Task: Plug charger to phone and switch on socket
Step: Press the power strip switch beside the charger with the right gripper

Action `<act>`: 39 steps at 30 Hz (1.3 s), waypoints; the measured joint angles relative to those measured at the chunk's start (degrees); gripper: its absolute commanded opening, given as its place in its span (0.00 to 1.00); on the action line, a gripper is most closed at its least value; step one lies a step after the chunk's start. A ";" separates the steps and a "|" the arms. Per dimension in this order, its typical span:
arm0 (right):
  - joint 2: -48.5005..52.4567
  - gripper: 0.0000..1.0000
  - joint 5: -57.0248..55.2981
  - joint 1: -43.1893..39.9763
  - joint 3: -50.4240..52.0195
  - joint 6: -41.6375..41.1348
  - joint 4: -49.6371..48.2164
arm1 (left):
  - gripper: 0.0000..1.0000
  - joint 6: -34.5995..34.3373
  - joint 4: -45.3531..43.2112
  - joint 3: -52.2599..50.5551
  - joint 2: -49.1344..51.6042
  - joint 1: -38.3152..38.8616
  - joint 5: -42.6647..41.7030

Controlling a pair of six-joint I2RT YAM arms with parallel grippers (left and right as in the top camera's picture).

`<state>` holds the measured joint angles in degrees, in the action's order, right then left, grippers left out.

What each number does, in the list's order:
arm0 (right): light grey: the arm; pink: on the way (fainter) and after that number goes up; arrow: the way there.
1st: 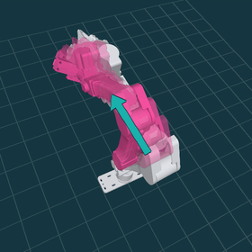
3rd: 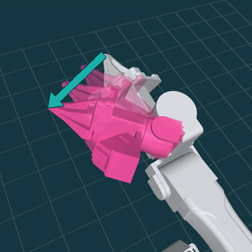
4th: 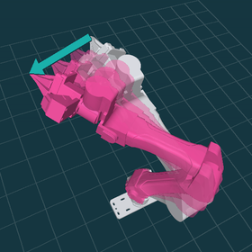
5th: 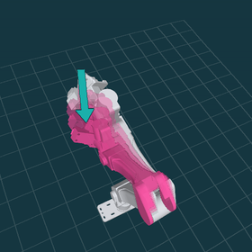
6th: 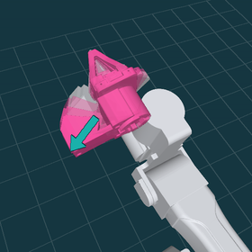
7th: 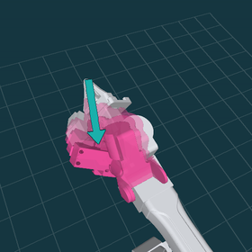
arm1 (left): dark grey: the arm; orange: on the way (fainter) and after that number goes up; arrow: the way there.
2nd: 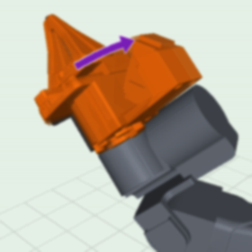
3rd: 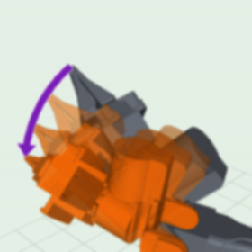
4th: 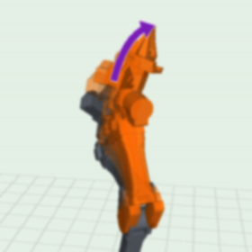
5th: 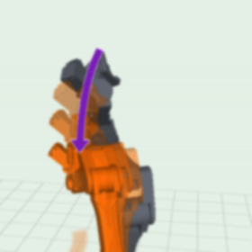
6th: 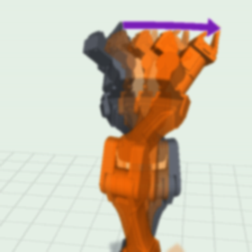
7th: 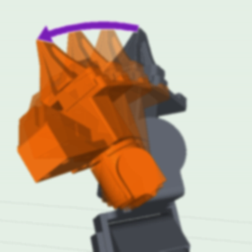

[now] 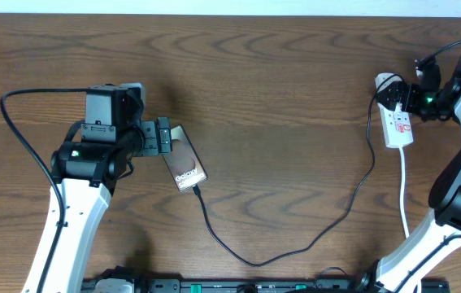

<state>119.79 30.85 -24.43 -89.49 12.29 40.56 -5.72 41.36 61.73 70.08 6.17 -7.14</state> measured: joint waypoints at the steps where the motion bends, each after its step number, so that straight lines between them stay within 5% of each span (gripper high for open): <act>1: 0.17 0.99 0.02 0.00 0.00 -0.02 -0.24 | 0.94 0.00 0.00 0.00 0.00 0.00 0.02; 39: 3.04 0.99 3.15 -0.63 -1.11 -2.84 0.76 | 0.94 0.00 0.00 0.00 0.00 0.00 0.00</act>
<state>122.83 34.00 -25.06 -90.61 9.45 41.32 -5.72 41.36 61.73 70.08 6.17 -7.14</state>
